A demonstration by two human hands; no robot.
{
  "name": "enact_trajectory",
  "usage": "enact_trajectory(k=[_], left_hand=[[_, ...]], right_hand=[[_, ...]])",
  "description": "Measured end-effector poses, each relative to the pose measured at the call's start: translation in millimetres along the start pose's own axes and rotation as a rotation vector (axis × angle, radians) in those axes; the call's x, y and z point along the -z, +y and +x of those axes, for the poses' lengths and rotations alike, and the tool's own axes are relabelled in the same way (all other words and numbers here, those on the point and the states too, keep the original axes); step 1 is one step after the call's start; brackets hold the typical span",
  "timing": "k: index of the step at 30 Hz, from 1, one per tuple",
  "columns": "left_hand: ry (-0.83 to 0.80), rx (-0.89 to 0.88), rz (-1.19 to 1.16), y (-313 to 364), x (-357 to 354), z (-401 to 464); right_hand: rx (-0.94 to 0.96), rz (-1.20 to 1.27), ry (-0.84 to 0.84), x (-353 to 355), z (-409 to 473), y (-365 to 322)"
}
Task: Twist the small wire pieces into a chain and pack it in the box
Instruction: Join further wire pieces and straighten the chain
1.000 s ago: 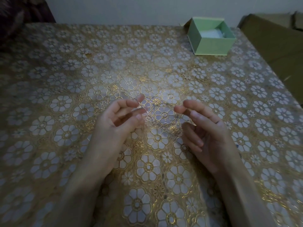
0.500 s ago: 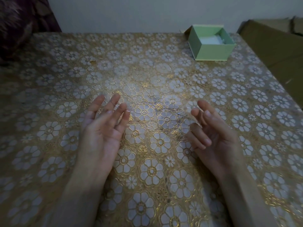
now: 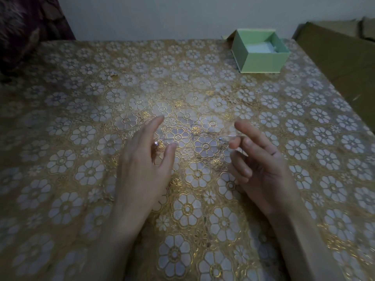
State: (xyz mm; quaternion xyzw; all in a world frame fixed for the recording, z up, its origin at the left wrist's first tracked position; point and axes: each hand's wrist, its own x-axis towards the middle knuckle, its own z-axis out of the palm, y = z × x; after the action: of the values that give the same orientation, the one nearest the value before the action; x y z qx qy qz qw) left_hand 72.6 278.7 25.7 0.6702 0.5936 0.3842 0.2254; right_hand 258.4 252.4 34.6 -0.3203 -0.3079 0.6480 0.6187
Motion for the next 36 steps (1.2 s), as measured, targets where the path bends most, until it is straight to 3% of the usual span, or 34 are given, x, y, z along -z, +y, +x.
enact_trajectory(k=[9, 13, 17, 20, 25, 28, 32, 36], left_hand=[[-0.005, -0.085, 0.305, -7, -1, 1], [-0.098, -0.169, 0.195, -2, -8, 2], [-0.182, -0.307, -0.084, 12, -18, -3], [-0.176, -0.273, -0.152, 12, -21, -6], [-0.135, -0.021, -0.298, 7, -1, 3], [-0.196, 0.046, -0.379, 6, 11, 7], [-0.187, 0.073, -0.483, 3, 17, 8], [-0.184, 0.16, -0.711, 1, 20, 10]], right_hand=[[0.016, -0.073, -0.079, -1, -1, 2], [0.013, -0.129, -0.105, -3, -2, 5], [0.021, -0.115, -0.231, -5, -2, 8], [0.022, -0.051, -0.257, 1, 1, 6], [0.026, 0.174, -0.106, 13, 3, -4], [0.012, 0.248, -0.03, 12, 4, -3], [0.003, 0.237, 0.019, 8, 5, -2], [-0.026, 0.076, 0.081, 1, 3, -4]])
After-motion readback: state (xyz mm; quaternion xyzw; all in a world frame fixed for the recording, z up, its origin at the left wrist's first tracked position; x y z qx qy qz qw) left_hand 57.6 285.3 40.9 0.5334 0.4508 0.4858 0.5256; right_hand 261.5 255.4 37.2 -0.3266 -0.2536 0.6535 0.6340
